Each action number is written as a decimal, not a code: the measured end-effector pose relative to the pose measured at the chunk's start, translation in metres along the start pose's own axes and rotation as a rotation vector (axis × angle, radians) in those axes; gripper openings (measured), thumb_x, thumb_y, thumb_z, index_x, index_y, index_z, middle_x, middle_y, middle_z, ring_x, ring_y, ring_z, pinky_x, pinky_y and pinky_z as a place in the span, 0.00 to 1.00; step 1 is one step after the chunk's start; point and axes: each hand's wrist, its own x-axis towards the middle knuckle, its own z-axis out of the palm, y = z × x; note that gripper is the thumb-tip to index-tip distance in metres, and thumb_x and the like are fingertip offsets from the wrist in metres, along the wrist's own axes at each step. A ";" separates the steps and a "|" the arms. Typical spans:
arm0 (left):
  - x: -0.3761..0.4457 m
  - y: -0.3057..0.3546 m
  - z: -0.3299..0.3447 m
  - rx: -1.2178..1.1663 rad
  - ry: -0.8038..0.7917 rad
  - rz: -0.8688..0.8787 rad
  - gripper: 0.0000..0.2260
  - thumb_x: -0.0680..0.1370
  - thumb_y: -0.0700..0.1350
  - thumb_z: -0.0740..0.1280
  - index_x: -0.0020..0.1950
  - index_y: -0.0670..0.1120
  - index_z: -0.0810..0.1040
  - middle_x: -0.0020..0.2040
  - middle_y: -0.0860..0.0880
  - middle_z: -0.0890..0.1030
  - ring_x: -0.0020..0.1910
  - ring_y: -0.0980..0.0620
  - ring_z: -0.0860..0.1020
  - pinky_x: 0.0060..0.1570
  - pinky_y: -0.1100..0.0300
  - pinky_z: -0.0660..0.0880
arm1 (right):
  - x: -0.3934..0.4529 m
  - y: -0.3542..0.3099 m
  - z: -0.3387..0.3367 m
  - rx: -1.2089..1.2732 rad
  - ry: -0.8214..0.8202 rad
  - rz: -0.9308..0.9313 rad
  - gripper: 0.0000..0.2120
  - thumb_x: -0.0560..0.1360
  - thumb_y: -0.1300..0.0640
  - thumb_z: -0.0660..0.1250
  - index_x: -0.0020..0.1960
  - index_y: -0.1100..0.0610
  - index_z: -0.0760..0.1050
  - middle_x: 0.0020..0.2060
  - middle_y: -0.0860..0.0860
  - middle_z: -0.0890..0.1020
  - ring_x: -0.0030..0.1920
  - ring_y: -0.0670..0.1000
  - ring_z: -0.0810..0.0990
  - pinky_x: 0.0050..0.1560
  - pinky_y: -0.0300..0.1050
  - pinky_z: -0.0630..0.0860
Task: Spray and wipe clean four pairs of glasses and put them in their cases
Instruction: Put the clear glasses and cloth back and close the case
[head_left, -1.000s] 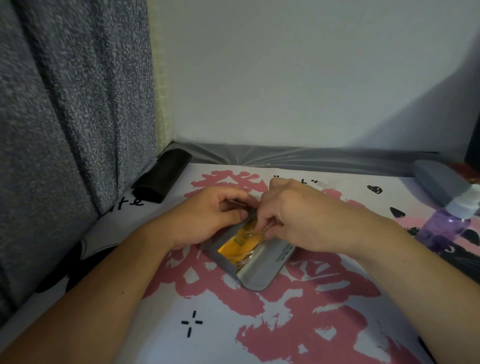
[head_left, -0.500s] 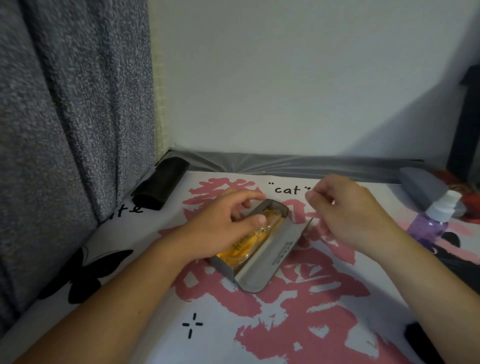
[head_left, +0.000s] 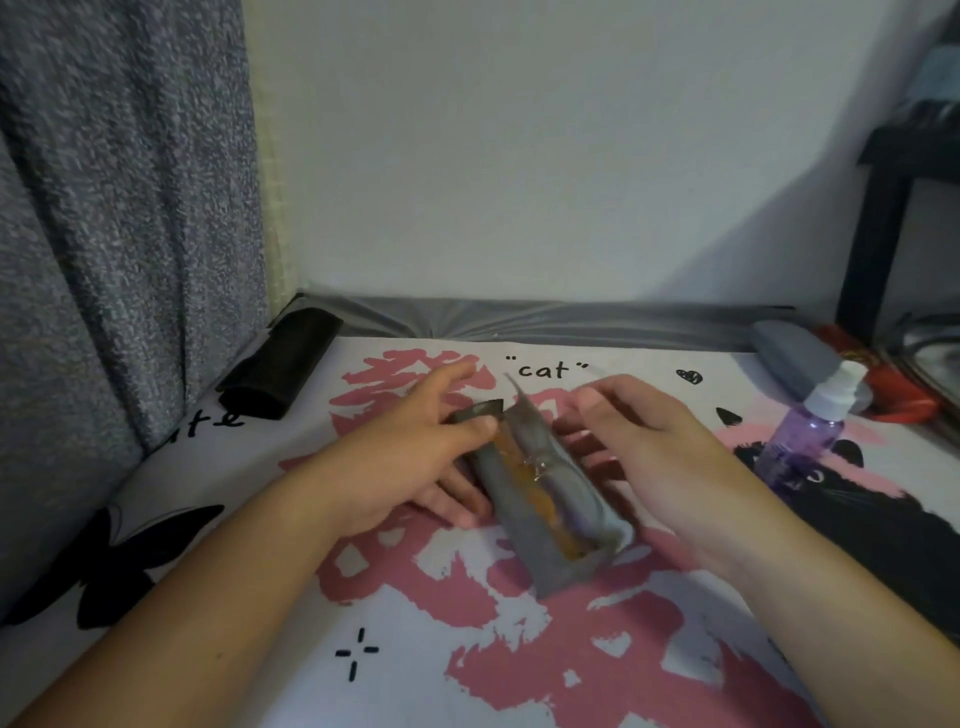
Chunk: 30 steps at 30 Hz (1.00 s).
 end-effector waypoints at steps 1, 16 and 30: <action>-0.001 -0.001 -0.004 -0.048 0.031 -0.014 0.26 0.84 0.40 0.63 0.77 0.61 0.62 0.68 0.47 0.74 0.39 0.38 0.86 0.32 0.53 0.81 | -0.005 -0.003 0.002 -0.077 -0.053 -0.042 0.11 0.81 0.44 0.62 0.49 0.47 0.81 0.45 0.47 0.85 0.47 0.50 0.84 0.59 0.52 0.79; 0.011 -0.007 -0.046 0.610 0.730 0.365 0.12 0.80 0.39 0.61 0.48 0.51 0.83 0.51 0.54 0.80 0.50 0.54 0.78 0.51 0.58 0.76 | -0.044 0.005 0.028 -0.922 -0.179 -0.397 0.32 0.80 0.49 0.62 0.80 0.41 0.53 0.77 0.32 0.47 0.75 0.41 0.59 0.67 0.30 0.55; 0.030 -0.026 -0.124 0.156 0.967 -0.006 0.24 0.75 0.33 0.56 0.65 0.47 0.81 0.68 0.45 0.78 0.65 0.42 0.77 0.68 0.48 0.73 | 0.092 -0.014 0.187 -0.570 -0.180 -0.383 0.32 0.76 0.52 0.71 0.76 0.57 0.65 0.78 0.59 0.58 0.78 0.59 0.57 0.77 0.48 0.59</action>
